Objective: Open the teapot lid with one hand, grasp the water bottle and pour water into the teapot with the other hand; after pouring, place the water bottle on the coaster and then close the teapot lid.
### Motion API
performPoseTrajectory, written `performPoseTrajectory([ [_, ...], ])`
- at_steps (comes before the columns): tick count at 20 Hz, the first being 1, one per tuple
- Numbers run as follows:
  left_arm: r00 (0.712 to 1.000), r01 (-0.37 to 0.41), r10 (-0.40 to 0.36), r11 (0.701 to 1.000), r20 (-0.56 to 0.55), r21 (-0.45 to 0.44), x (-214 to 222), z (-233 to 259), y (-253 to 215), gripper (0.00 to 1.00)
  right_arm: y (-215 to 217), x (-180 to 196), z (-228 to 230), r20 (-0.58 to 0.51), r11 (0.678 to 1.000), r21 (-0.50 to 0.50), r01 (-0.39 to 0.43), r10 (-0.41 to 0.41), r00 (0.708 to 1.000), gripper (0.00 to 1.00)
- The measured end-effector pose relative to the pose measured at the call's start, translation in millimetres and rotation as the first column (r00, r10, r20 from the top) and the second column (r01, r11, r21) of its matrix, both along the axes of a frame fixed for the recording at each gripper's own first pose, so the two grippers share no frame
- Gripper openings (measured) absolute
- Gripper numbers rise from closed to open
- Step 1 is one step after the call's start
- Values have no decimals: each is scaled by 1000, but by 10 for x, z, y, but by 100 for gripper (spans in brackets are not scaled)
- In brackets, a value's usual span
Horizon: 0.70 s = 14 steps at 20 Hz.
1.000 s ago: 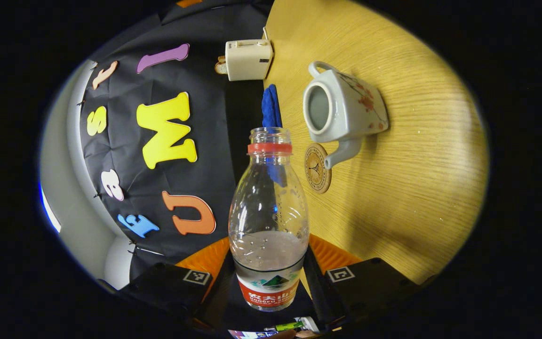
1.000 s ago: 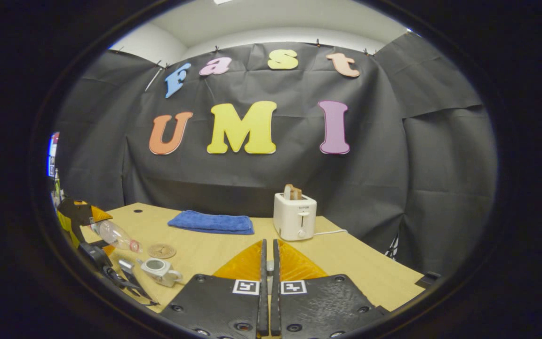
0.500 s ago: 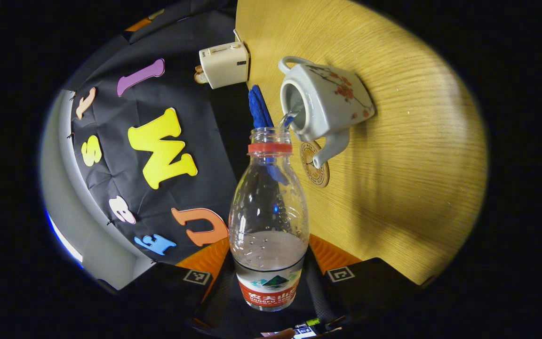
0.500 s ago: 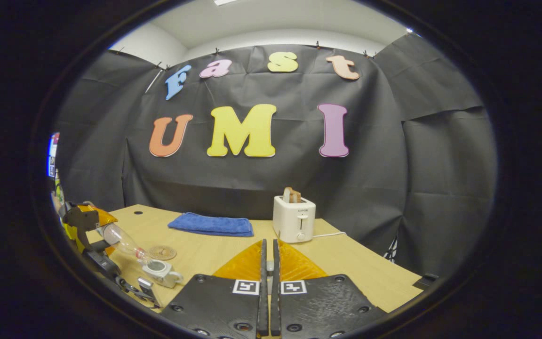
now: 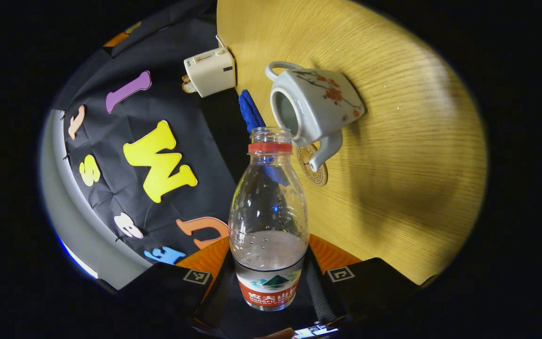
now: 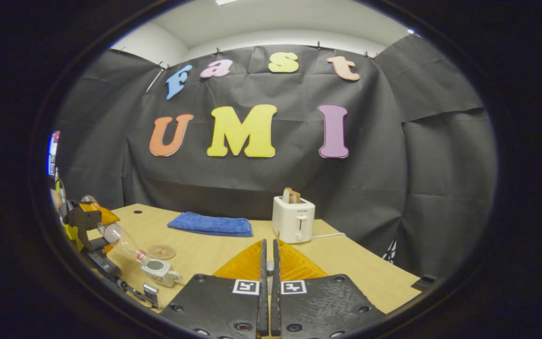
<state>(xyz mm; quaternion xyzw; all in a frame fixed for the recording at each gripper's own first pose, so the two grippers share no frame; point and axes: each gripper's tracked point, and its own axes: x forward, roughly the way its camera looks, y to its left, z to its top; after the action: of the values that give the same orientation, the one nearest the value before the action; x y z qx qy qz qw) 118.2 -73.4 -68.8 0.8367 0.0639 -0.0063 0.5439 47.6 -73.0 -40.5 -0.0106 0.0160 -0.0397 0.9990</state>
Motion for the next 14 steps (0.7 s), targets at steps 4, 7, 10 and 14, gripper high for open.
performPoseTrajectory([
  [4, 1000, -7, 6, 999, 3, 39, 4, 62, -22, 75, -99, 1, 46, 14, 1000, -13, 24, -24, 1000, 4],
  [7, 1000, -4, 4, 998, 4, 61, 29, 117, -50, 75, -132, 3, 17, 3, 1000, -1, 25, -25, 1000, 1],
  [10, 1000, 5, -5, 996, 4, 93, 24, 142, -90, 75, -124, 12, 24, 2, 1000, 2, 22, -22, 1000, 2],
  [14, 1000, 9, -10, 993, 3, 120, 36, 202, -140, 75, -148, 21, 6, -3, 1000, 3, 24, -24, 1000, 4],
])
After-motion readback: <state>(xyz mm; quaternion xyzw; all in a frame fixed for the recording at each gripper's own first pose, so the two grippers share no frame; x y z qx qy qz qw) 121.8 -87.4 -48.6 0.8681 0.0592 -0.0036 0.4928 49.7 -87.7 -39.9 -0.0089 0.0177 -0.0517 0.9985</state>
